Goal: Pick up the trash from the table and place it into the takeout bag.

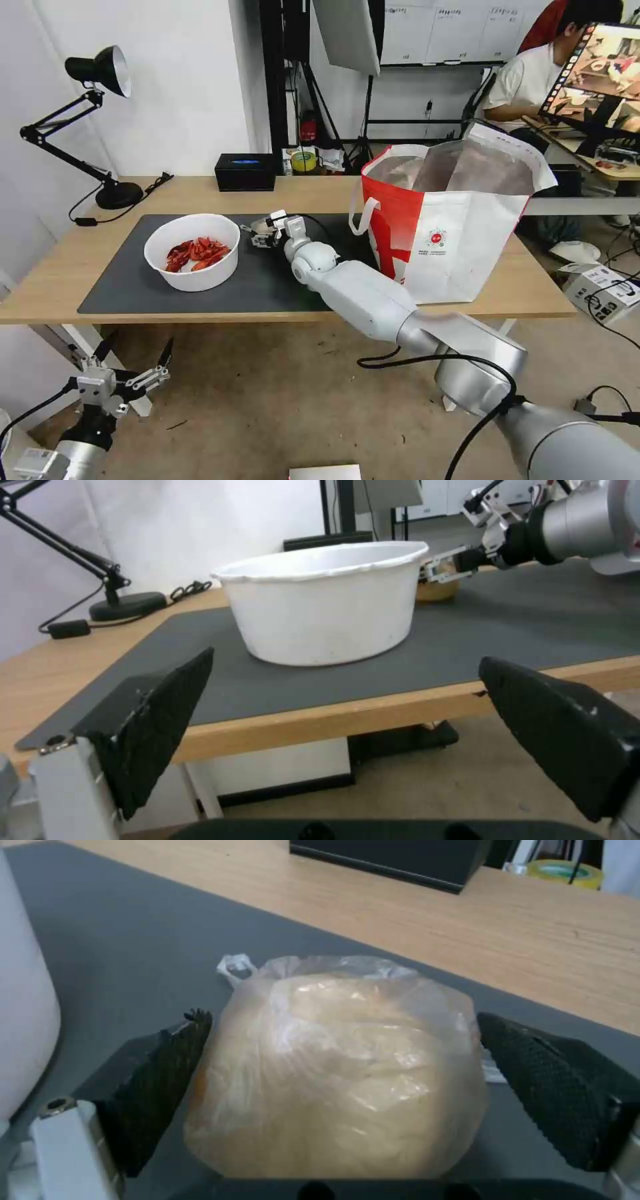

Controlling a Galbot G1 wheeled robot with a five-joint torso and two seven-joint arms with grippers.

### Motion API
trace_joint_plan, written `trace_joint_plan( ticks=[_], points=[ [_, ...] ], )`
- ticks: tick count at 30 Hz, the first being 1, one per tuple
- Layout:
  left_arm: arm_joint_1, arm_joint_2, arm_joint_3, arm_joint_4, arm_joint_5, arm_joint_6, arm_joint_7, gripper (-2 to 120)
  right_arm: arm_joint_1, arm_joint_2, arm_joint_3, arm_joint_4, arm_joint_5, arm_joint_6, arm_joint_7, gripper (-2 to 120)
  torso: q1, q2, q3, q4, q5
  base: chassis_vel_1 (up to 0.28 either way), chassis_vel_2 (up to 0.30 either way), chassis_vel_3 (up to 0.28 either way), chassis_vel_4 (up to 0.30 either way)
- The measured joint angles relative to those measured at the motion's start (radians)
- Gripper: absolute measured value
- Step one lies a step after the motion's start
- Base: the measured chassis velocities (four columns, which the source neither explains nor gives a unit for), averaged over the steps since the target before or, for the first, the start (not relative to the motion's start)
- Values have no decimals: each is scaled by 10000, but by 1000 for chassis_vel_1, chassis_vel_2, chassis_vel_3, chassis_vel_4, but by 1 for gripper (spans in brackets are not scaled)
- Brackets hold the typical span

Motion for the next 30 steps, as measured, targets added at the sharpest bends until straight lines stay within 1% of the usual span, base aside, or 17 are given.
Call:
trace_joint_plan(
  ticks=[15, 16, 17, 18, 19, 20, 21, 22, 25, 26, 28, 29, 30],
  points=[
    [49, -101, 0, -73, -3, -78, 35, 100, 161, 5, -420, -190, 46, -182, -312, 100, 0, 0, 0, 0, 0, 0, 0, 0, 0],
    [56, -116, -1, -76, -3, -88, 43, 100, 171, 6, -453, -198, 51, -206, -348, 99, 0, 0, 0, 0, 0, 0, 0, 0, 0],
    [60, -131, -1, -86, -1, -101, 50, 100, 180, 6, -476, -200, 55, -235, -398, 93, 0, 0, 0, 0, 0, 0, 0, 0, 0],
    [60, -131, -1, -86, -1, -101, 50, 100, 180, 6, -476, -200, 55, -235, -398, 93, 0, 0, 0, 0, 0, 0, 0, 0, 0],
    [64, -150, 0, -104, 5, -111, 54, 100, 180, 6, -486, -200, 67, -244, -410, 90, -1, 0, 0, 0, 0, 0, 0, 0, 0],
    [71, -166, 5, -115, 9, -115, 55, 100, 179, 6, -495, -190, 76, -253, -410, 84, -1, 0, 0, 0, 0, 0, 0, 0, 0],
    [76, -175, 13, -119, 12, -116, 55, 100, 167, 6, -502, -174, 79, -257, -410, 80, -1, 0, 0, 0, 0, 0, 0, 0, 0],
    [76, -175, 13, -119, 12, -116, 55, 100, 167, 6, -502, -174, 79, -257, -410, 80, -1, 0, 0, 0, 0, 0, 0, 0, 0],
    [84, -209, 33, -123, 52, -128, 58, 100, 104, -1, -522, -127, 82, -287, -402, 67, -1, 0, 0, 0, 0, 0, 0, 0, 0],
    [84, -209, 33, -123, 52, -128, 58, 100, 104, -1, -522, -127, 82, -287, -402, 67, -1, 0, 0, 0, 0, 0, 0, 0, 0],
    [104, -263, 68, -125, 125, -162, 61, 100, 79, -10, -532, -88, 70, -297, -364, 57, -1, 0, 0, 0, 0, 0, 0, 0, 0],
    [104, -263, 68, -125, 125, -162, 61, 100, 79, -10, -532, -88, 70, -297, -364, 57, -1, 0, 0, 0, 0, 0, 0, 0, 0],
    [113, -287, 90, -125, 150, -177, 62, 100, 66, -13, -534, -46, 68, -310, -309, 51, -1, 0, 0, 0, 0, 0, 0, 0, 0]
  ],
)
